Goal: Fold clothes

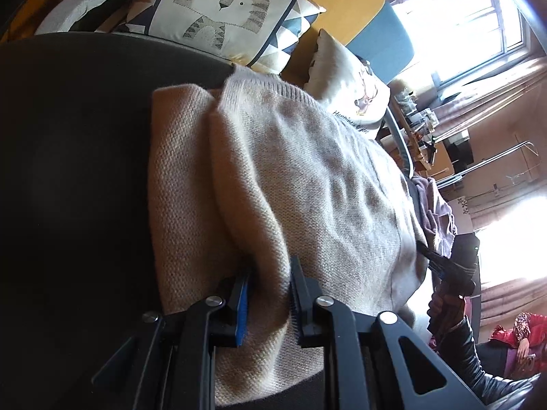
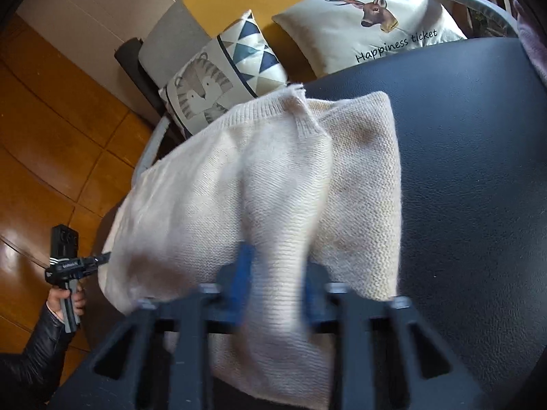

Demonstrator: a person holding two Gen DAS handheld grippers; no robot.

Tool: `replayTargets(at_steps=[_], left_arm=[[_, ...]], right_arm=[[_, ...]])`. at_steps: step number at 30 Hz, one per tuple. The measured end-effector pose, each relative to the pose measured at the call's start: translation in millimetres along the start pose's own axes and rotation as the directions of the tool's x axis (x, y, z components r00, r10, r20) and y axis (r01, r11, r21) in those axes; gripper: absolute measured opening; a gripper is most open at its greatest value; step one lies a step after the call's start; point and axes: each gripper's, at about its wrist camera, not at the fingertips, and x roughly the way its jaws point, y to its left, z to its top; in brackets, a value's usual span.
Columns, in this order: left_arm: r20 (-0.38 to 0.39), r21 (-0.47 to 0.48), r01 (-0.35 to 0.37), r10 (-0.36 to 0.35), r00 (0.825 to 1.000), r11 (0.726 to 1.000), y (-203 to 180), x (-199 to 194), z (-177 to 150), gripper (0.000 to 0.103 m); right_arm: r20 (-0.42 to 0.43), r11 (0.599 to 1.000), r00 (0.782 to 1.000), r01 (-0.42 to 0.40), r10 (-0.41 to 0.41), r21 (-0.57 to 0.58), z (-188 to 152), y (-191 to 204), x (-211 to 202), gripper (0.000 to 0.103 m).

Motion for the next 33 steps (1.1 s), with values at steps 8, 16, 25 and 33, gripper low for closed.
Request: replayTargets(at_steps=[8, 16, 25, 33], left_arm=[[0.057, -0.020, 0.052, -0.051, 0.997, 0.998, 5.4, -21.5, -14.8, 0.008], [0.051, -0.027, 0.044, -0.042, 0.998, 0.999, 13.6, -30.9, -42.5, 0.007], [0.056, -0.044, 0.023, -0.021, 0.998, 0.999, 25.5, -33.5, -62.2, 0.008], [0.107, -0.023, 0.012, -0.009, 0.994, 1.000, 15.1, -40.3, -40.0, 0.021]], right_arm=[[0.071, 0.996, 0.994, -0.080, 0.082, -0.034, -11.5, 16.4, -31.4, 0.009], [0.057, 0.996, 0.995, -0.074, 0.076, -0.043, -34.8, 20.6, -44.4, 0.009], [0.019, 1.000, 1.000, 0.017, -0.016, -0.022, -38.3, 9.6, -23.1, 0.023], [0.093, 1.000, 0.995, 0.019, -0.020, 0.011, -30.7, 6.3, -33.4, 0.071]])
